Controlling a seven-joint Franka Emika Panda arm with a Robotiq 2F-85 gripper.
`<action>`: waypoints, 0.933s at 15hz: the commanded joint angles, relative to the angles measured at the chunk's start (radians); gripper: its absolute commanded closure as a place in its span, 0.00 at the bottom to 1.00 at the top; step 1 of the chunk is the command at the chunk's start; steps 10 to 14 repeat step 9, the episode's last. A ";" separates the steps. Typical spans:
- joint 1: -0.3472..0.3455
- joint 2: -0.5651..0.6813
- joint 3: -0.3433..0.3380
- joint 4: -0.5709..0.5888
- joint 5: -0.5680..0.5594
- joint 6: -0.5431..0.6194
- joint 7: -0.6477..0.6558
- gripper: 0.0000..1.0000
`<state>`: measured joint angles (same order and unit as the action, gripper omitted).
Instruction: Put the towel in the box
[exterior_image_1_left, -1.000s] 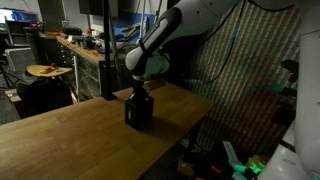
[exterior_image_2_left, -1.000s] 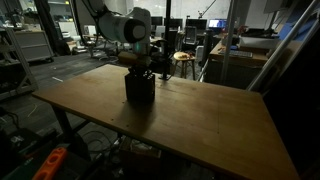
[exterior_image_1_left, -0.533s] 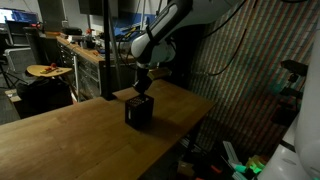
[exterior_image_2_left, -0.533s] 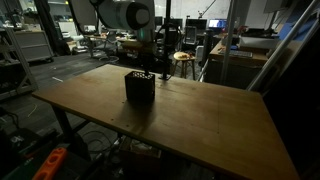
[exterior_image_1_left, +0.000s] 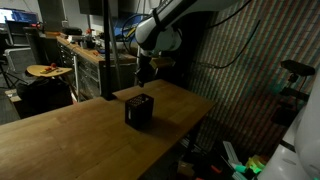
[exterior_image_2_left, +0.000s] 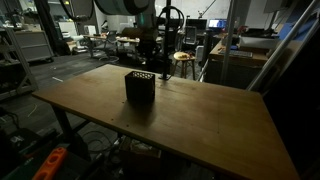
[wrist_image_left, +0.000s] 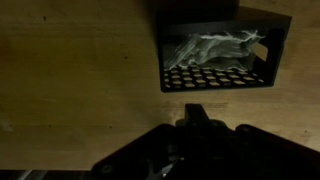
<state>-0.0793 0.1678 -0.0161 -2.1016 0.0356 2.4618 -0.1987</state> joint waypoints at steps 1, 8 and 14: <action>0.003 -0.070 -0.002 -0.033 0.032 0.020 0.021 0.90; 0.005 -0.022 -0.005 -0.004 0.018 -0.003 0.015 0.63; 0.005 -0.020 -0.005 -0.003 0.018 -0.003 0.015 0.62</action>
